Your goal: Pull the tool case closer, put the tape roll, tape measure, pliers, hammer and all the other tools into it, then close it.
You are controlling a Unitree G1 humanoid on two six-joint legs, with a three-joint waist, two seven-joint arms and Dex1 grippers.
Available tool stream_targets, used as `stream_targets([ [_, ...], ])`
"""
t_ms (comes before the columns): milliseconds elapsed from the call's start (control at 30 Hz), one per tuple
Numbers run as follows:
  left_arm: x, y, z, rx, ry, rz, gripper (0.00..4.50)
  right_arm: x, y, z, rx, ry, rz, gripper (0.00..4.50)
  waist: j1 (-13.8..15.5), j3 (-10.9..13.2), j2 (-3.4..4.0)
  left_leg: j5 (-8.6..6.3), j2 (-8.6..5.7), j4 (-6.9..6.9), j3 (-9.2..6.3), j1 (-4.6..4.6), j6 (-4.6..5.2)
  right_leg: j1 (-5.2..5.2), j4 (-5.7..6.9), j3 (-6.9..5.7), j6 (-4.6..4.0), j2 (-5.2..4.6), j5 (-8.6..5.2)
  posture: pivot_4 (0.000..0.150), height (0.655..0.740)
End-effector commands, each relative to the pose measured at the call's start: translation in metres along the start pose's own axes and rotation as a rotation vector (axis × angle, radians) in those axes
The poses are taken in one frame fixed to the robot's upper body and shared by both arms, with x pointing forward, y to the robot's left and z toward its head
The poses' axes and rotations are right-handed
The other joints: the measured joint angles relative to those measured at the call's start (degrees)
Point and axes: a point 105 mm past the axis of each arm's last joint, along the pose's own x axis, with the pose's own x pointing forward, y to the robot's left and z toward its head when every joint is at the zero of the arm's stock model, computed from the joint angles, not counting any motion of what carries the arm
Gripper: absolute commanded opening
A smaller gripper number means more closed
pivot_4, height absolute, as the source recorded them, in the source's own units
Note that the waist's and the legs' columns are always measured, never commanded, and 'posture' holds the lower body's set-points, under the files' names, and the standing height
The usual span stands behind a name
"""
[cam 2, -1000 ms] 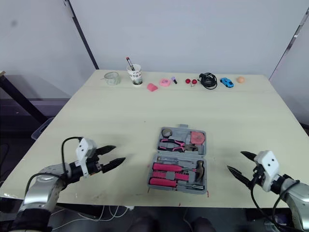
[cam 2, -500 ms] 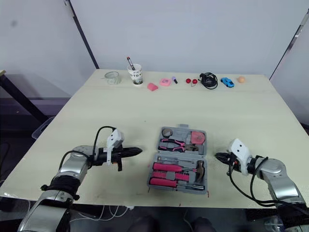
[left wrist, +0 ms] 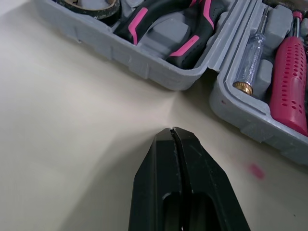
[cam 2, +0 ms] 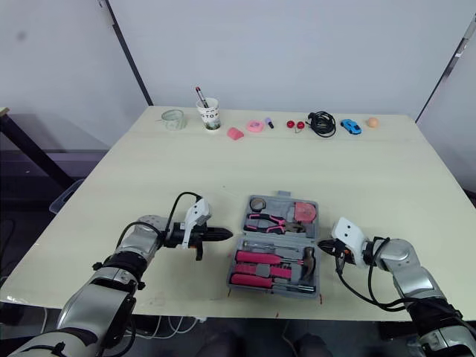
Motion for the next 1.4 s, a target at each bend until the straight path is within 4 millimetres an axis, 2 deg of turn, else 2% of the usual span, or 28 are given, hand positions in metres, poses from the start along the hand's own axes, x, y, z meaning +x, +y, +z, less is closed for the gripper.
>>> stream_targets([
  [33, 0.004, 0.001, 0.005, 0.023, 0.001, -0.011, 0.0, 0.002, -0.005, 0.01, -0.04, -0.025, -0.008, 0.06, 0.0, 0.0, 0.0, 0.0, 0.0, 0.0, -0.01, 0.0, 0.0, 0.0, 0.01, 0.0, 0.0, 0.0, 0.0, 0.15, 0.74],
  [800, 0.029, -0.015, 0.001, 0.061, 0.06, -0.114, 0.0, 0.009, 0.0, 0.01, -0.071, -0.034, 0.004, 0.06, 0.0, 0.0, 0.0, 0.0, -0.01, 0.0, -0.01, 0.02, 0.0, 0.01, 0.03, -0.01, 0.0, 0.0, 0.0, 0.15, 0.74],
  [1400, 0.033, -0.024, 0.0, 0.054, 0.063, -0.173, 0.0, 0.014, 0.007, 0.013, -0.062, -0.055, 0.05, 0.06, -0.2, 0.0, 0.0, 0.0, -0.01, 0.0, -0.01, 0.03, 0.0, 0.01, 0.04, -0.01, 0.0, 0.0, 0.0, 0.15, 0.74],
])
